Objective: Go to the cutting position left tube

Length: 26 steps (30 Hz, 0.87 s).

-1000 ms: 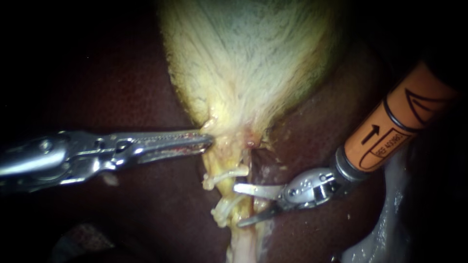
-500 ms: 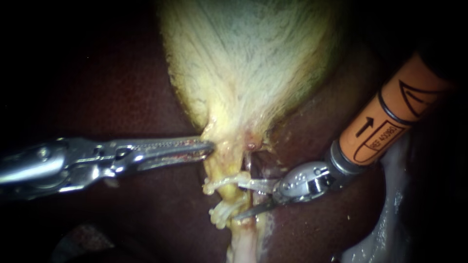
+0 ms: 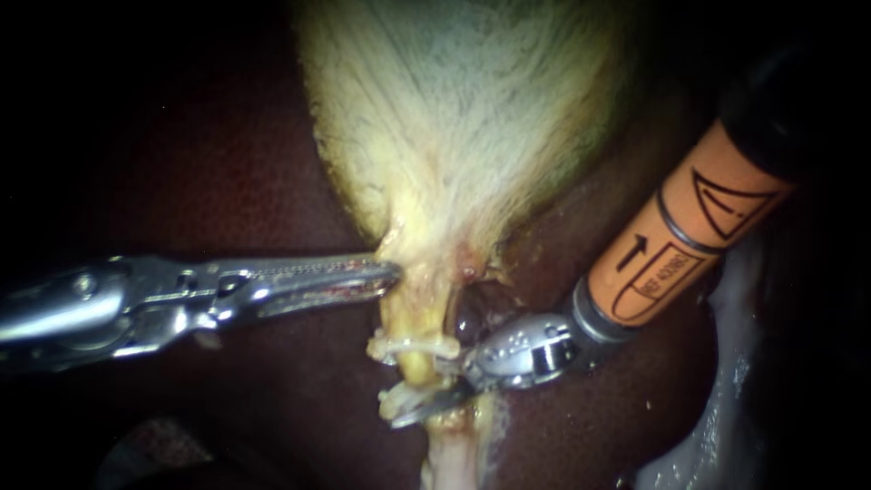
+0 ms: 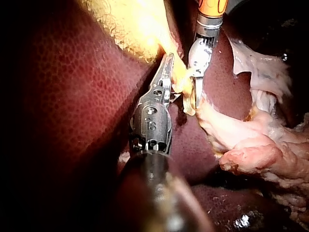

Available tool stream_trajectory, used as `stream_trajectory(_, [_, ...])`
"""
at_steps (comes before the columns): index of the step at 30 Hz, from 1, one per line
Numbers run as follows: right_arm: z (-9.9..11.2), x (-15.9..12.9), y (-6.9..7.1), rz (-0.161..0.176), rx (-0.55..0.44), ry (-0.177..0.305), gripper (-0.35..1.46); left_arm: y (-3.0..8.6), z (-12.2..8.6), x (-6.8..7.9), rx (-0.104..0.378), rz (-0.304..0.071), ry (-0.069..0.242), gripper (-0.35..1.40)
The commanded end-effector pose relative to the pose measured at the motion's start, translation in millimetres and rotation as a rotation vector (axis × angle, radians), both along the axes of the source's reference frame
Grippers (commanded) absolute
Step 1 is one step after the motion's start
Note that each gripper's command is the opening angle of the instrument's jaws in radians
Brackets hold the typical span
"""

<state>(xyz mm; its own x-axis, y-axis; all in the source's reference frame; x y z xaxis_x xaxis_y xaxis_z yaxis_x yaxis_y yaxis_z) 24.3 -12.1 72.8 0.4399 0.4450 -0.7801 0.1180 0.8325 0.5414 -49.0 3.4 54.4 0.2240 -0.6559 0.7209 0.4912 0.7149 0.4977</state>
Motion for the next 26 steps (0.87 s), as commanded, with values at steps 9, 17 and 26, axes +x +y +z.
stream_trajectory(9, [0.1,0.6,-0.1,0.024,0.05,-0.014,1.25,0.2,0.4,0.0,0.0,0.0,0.0,-0.03])
stream_trajectory(17, [0.1,0.5,-0.1,0.026,0.055,-0.016,1.25,0.2,0.5,0.0,0.0,0.0,0.0,-0.03])
stream_trajectory(26, [0.3,0.4,-0.3,0.026,0.058,-0.017,1.26,0.2,0.6,-0.1,0.0,0.0,0.0,-0.03])
